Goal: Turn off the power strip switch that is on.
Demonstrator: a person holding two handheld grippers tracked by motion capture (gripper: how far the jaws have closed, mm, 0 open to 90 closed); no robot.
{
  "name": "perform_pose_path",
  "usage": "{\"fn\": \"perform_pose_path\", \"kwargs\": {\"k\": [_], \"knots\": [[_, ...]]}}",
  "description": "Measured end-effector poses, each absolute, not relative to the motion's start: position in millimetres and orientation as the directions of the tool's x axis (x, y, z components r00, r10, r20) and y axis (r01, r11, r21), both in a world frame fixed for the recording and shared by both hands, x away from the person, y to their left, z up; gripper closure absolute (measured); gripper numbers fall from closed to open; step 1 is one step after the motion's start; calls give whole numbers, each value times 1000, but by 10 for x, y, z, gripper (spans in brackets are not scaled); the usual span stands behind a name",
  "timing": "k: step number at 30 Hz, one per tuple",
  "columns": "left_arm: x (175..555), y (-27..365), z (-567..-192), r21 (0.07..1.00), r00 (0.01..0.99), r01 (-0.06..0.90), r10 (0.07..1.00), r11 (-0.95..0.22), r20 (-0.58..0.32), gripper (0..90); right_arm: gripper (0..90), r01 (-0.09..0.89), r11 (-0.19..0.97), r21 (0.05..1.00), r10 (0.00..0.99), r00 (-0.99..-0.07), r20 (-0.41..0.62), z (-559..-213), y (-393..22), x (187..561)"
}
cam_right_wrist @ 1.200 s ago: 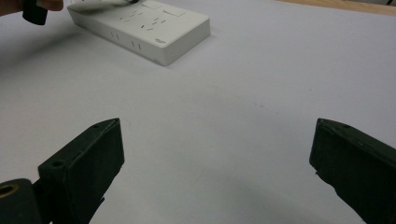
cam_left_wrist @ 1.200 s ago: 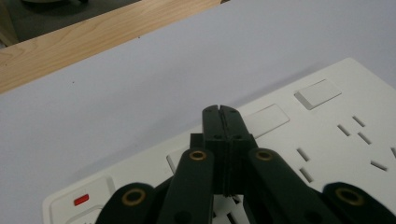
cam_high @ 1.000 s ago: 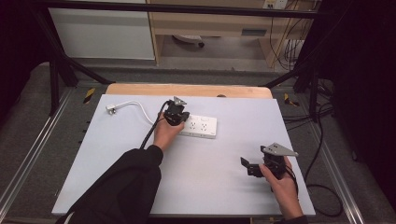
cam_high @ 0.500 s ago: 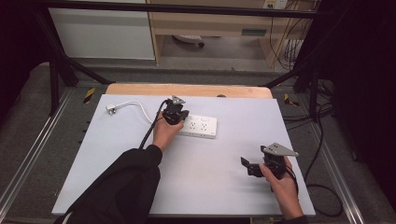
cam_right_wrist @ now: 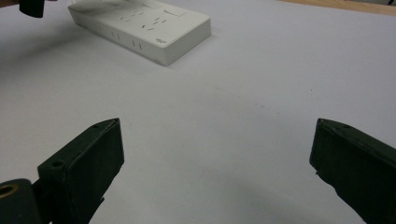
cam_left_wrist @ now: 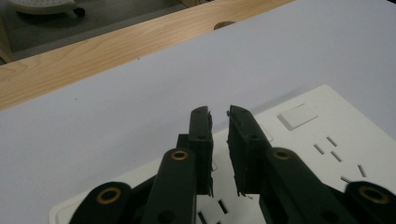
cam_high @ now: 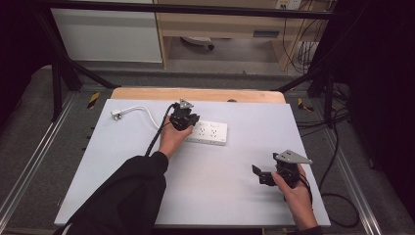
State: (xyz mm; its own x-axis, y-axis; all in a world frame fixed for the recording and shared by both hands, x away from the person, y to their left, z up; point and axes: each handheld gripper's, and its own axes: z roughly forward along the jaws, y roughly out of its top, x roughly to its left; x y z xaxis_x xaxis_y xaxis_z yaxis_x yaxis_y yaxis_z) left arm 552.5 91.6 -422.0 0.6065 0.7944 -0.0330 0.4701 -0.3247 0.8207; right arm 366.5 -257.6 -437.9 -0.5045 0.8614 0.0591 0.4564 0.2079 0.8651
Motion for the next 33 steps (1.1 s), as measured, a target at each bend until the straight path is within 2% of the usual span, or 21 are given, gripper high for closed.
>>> {"fn": "perform_pose_path", "kwargs": {"k": [2,6,12,18,21,25,28,33], "knots": [[5526,920,-4216,824,609,466,792,-322,-35,767,34,456,208,865,861,-505,59,-4379,-2576,3665],[5515,932,-4187,823,603,483,795,-299,-65,662,34,457,208,865,861,-506,60,-4379,-2573,3663],[5474,946,-4107,831,599,472,798,-293,-58,481,33,454,211,865,859,-508,58,-4381,-2569,3668],[5441,941,-4053,837,611,469,788,-282,-77,364,34,458,208,864,859,-508,62,-4382,-2568,3668],[5436,936,-4041,837,606,482,789,-259,-105,240,34,458,210,864,858,-510,62,-4383,-2569,3670],[5411,927,-4013,842,608,466,790,-274,-79,129,33,457,211,864,857,-511,61,-4381,-2567,3668],[5399,937,-3989,846,607,459,791,-272,-75,96,33,461,210,862,858,-510,64,-4384,-2561,3670],[5375,968,-3950,849,601,456,796,-268,-72,101,33,461,208,862,859,-509,65,-4382,-2561,3666]]}}
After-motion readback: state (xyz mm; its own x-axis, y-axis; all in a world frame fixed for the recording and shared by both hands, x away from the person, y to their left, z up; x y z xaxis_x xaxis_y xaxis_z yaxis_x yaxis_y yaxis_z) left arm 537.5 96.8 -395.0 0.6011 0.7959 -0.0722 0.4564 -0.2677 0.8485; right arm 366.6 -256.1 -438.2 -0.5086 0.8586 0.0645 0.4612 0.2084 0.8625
